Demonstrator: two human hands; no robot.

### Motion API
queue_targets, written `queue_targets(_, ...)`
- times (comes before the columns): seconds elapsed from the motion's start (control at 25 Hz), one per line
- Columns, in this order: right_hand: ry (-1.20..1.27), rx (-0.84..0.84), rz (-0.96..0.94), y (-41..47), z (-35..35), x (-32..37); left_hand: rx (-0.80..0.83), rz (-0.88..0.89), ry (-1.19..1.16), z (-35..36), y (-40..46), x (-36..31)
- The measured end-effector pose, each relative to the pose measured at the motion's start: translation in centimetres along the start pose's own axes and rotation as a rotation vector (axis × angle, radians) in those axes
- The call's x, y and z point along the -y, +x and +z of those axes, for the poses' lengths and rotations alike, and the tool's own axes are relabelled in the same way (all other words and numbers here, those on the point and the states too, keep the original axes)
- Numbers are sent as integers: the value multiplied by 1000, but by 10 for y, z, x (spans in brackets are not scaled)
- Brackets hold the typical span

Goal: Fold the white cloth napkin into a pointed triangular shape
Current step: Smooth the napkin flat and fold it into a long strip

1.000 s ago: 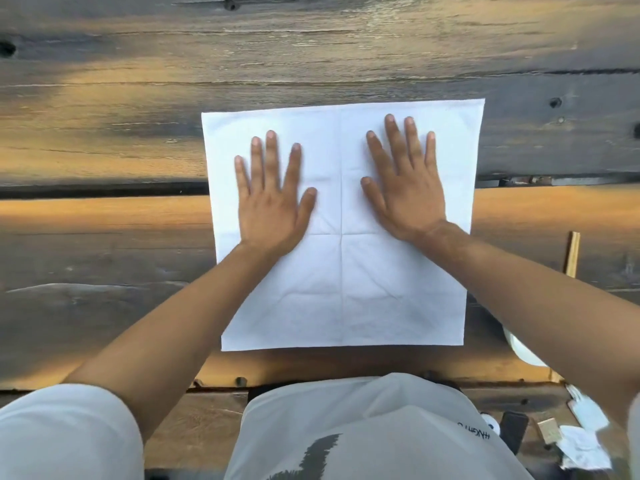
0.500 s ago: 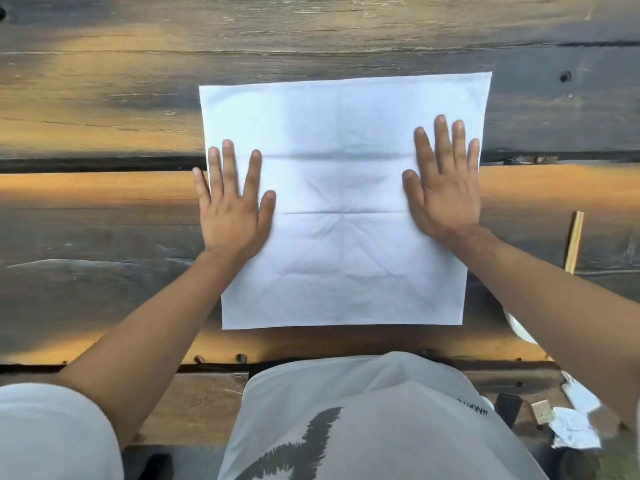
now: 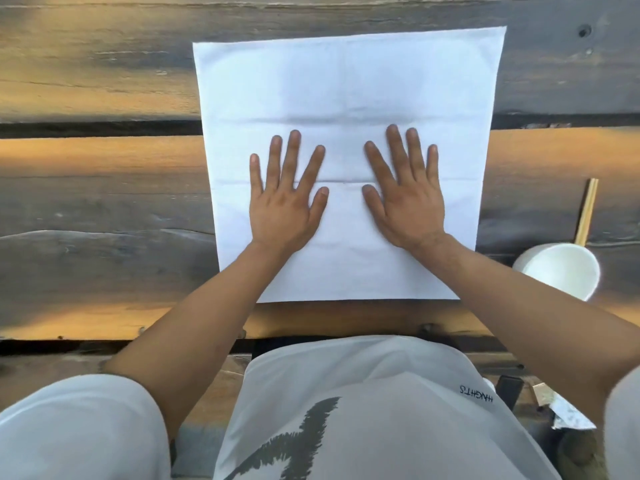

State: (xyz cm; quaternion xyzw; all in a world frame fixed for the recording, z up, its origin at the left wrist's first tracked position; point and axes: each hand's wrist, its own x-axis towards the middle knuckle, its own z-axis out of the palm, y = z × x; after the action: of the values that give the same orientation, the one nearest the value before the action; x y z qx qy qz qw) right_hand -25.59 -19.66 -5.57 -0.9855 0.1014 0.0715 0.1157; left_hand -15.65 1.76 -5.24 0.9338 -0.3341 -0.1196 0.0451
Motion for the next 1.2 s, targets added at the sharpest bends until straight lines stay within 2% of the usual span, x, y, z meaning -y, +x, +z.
queue_targets(0.16, -18, -9, 92, -7, -8, -40, 46, -56, 33, -6, -10, 46)
queue_targets(0.24, -13, 18, 134, -9, -11, -44, 85, -83, 11, -10, -10, 48)
queue_targets(0.36, 29, 20, 133, -11, -14, -16, 49, -37, -23, -13, -15, 12)
queue_targets(0.44, 42, 28, 42, -21, -10, 13, 27, 46, -33, -7, -26, -17)
queue_targets(0.52, 33, 46, -26, -36, -1, 31, 27, 51, -22, 4, -41, -33)
queue_targets(0.6, -14, 63, -23, -49, 8, 27, 20, 19, -3, 13, -52, -34)
queue_targets(0.8, -15, 27, 131, -53, 2, -20, 5, -98, 15, 12, -53, -5)
queue_targets(0.96, 28, 41, 181, -58, -4, -36, 86, -186, 0, 5, -64, 27)
queue_targets(1.08, 72, 48, 109, -55, -5, -8, 32, -185, -38, 3, -57, 2)
queue_targets(1.2, 63, 36, -62, -61, 9, 29, 14, -9, -33, 10, -54, -42)
